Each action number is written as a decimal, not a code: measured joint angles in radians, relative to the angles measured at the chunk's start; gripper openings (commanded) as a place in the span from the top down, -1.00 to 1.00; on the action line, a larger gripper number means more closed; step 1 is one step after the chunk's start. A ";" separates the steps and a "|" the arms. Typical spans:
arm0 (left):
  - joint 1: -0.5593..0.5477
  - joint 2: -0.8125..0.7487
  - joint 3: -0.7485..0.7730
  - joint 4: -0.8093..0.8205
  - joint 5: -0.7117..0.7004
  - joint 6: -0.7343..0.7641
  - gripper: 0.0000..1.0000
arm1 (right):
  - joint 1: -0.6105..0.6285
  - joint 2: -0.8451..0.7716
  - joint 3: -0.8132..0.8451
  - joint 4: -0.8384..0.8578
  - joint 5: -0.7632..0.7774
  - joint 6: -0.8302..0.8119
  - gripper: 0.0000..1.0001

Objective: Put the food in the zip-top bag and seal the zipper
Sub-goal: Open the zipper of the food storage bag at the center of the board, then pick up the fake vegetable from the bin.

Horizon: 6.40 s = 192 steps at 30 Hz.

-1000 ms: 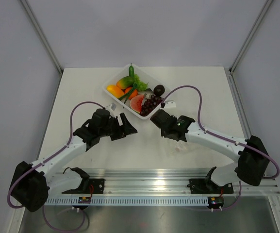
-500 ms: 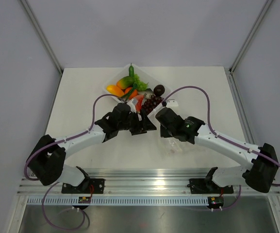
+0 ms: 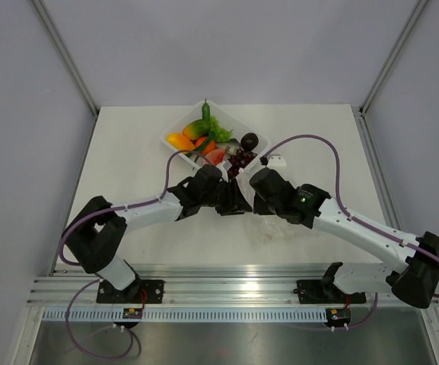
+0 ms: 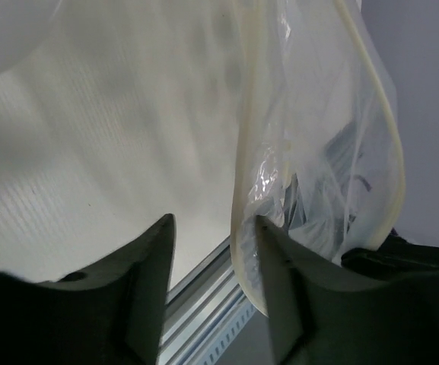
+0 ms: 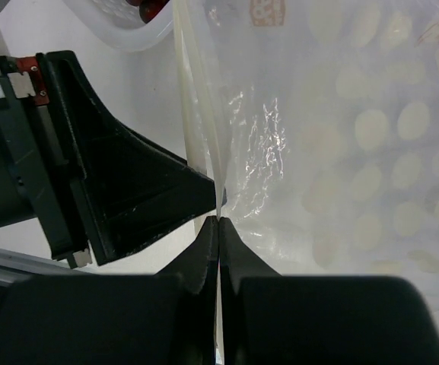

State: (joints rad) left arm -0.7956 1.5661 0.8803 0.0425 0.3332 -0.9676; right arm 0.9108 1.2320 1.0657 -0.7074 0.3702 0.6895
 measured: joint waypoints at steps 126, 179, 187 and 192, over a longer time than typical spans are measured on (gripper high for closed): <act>0.265 0.381 1.055 -0.811 -0.414 0.769 -0.32 | -0.206 0.041 0.153 -0.174 0.104 -0.071 1.00; 0.304 0.223 0.908 -0.591 -0.281 0.935 1.00 | -0.206 0.052 0.141 -0.157 0.083 -0.094 1.00; 0.352 0.222 0.909 -0.756 0.027 0.942 1.00 | -0.207 0.052 0.150 -0.175 0.091 -0.094 1.00; 0.358 0.186 0.924 -0.889 0.192 1.000 1.00 | -0.207 0.053 0.173 -0.179 0.090 -0.095 1.00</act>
State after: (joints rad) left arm -0.4374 1.7519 1.8046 -0.8467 0.5251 0.0326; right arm 0.7040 1.2854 1.2385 -0.8867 0.4606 0.5945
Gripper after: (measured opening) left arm 0.077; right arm 0.011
